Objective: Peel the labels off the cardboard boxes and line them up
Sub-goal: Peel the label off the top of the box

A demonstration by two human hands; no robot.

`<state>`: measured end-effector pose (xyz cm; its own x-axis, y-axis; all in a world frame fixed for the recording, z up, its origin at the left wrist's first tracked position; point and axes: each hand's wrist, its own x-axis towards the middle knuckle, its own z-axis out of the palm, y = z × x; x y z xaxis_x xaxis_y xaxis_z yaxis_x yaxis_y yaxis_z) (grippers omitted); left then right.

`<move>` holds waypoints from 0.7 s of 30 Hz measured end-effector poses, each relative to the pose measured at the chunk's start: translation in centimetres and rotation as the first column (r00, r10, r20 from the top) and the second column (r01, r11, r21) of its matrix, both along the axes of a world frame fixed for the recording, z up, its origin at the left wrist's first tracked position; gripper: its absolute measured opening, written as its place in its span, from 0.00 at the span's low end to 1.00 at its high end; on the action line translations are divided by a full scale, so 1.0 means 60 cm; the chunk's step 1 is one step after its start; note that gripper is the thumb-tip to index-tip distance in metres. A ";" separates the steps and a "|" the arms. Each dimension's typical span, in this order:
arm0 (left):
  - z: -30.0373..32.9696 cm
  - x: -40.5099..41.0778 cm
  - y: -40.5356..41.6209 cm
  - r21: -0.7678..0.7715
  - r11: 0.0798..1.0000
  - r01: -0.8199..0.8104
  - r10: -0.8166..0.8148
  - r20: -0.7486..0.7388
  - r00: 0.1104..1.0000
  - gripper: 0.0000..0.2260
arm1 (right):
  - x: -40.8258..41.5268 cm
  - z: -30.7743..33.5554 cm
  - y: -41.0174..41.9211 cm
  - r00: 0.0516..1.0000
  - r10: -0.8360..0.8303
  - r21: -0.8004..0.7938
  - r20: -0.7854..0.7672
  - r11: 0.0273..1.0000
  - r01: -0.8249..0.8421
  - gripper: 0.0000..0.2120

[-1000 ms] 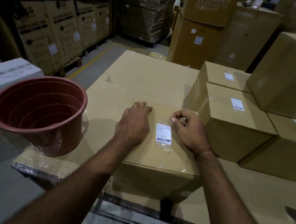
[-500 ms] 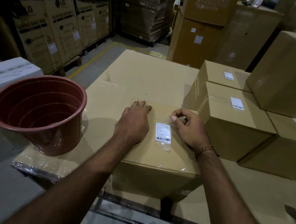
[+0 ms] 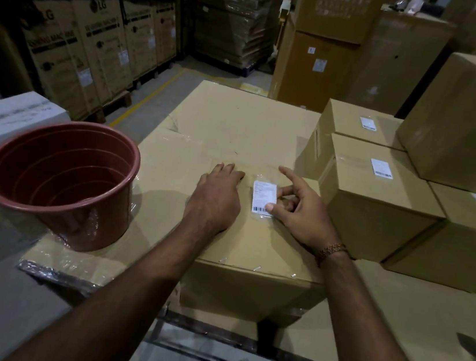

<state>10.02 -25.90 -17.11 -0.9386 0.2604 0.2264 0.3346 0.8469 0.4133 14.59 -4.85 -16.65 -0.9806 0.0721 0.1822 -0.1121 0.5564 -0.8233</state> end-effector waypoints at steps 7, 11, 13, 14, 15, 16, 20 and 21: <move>0.002 0.002 0.000 0.024 1.000 -0.006 0.006 0.006 1.000 0.23 | 0.001 -0.003 -0.017 0.997 -0.069 -0.021 0.022 0.997 0.070 0.46; 0.006 0.005 0.000 0.025 1.000 -0.009 0.009 0.004 1.000 0.23 | 0.004 0.001 -0.022 0.996 -0.083 -0.021 0.036 0.996 0.084 0.41; 0.005 0.005 0.000 0.026 1.000 -0.007 0.006 0.001 1.000 0.23 | 0.008 0.002 -0.025 0.995 -0.086 -0.010 0.049 0.996 0.087 0.40; 0.005 0.005 0.000 0.023 1.000 -0.004 0.004 -0.001 1.000 0.23 | 0.011 0.004 -0.027 0.995 -0.086 -0.009 0.057 0.996 0.086 0.41; 0.004 0.004 -0.001 0.018 1.000 -0.002 0.003 -0.005 1.000 0.23 | 0.013 0.005 -0.028 0.994 -0.087 -0.008 0.067 0.996 0.087 0.43; 0.004 0.005 -0.001 0.014 1.000 -0.002 0.002 -0.006 1.000 0.23 | 0.015 0.008 -0.028 0.993 -0.089 -0.004 0.079 0.996 0.090 0.45; 0.006 0.006 0.000 0.018 1.000 -0.001 0.001 0.003 1.000 0.24 | 0.026 0.022 -0.031 0.987 -0.092 0.003 0.133 0.996 0.093 0.53; 0.006 0.006 -0.001 0.019 1.000 0.000 0.000 0.001 1.000 0.24 | 0.028 0.025 -0.031 0.985 -0.094 0.004 0.142 0.996 0.094 0.54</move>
